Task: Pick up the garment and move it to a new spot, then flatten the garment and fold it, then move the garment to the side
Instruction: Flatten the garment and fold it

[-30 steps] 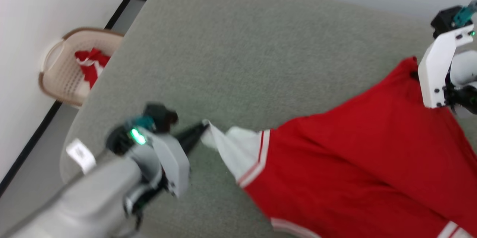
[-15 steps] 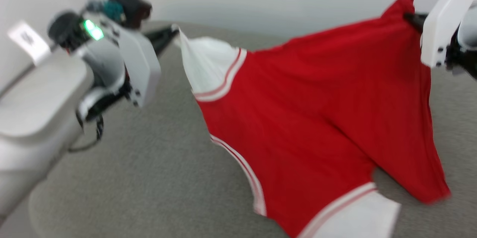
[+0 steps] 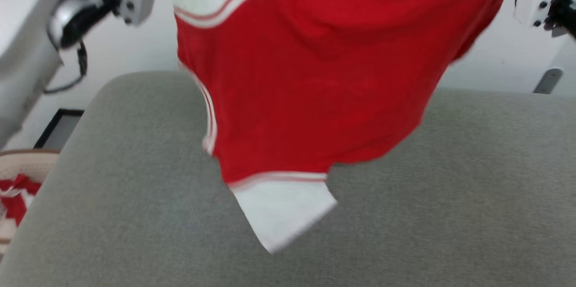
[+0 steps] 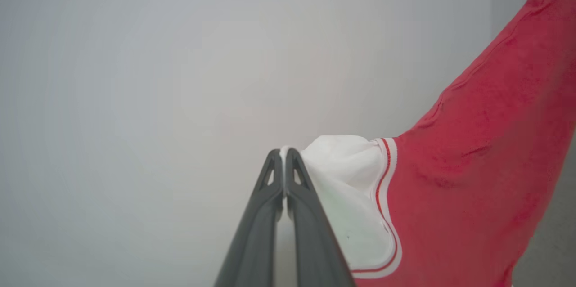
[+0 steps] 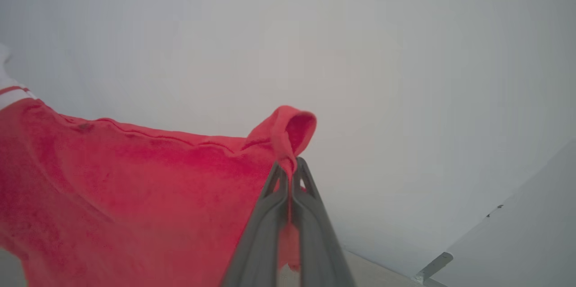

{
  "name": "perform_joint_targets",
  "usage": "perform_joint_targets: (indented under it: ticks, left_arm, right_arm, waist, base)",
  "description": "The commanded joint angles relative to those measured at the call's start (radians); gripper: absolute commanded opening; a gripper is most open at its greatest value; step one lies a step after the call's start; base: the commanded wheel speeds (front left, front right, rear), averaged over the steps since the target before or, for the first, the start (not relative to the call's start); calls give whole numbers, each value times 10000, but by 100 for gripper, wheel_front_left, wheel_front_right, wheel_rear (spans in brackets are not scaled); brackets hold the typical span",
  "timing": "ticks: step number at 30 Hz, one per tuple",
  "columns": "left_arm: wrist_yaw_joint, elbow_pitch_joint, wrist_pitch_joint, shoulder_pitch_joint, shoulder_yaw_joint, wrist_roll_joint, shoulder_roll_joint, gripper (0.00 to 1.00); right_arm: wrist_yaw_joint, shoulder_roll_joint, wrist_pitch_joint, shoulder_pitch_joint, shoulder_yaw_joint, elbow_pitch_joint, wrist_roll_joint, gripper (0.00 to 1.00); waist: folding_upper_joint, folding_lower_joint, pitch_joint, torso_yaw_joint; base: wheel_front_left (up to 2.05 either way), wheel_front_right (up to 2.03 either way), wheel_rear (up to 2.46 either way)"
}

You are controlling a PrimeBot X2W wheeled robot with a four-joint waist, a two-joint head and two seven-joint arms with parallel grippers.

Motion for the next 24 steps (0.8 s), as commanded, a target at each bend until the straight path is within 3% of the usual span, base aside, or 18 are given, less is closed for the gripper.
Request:
perform_joint_targets:
  ticks: [1,11,20,24]
  left_arm:
    - [-4,180,-86,-293,-36,-144,6,0]
    - [-5,1103,-597,-1922,-713,-699,-109,0]
    - [-6,1639,-1174,-3468,-963,-887,73,0]
    - [-7,2338,-1690,-4222,-1041,-530,3,0]
  right_arm:
    - [-10,30,-88,-168,-51,30,-153,0]
    - [-10,144,-58,-694,-512,35,16,0]
    - [-10,67,-105,-1776,-1108,-179,-548,0]
    - [-11,349,-607,-2401,-1463,123,-1213,0]
  waist:
    - [0,0,-156,-233]
    - [0,0,487,-492]
    - [0,0,2733,-641]
    - [0,0,4016,-848]
  base:
    - [0,0,0]
    - [0,0,0]
    - [0,0,0]
    - [0,0,0]
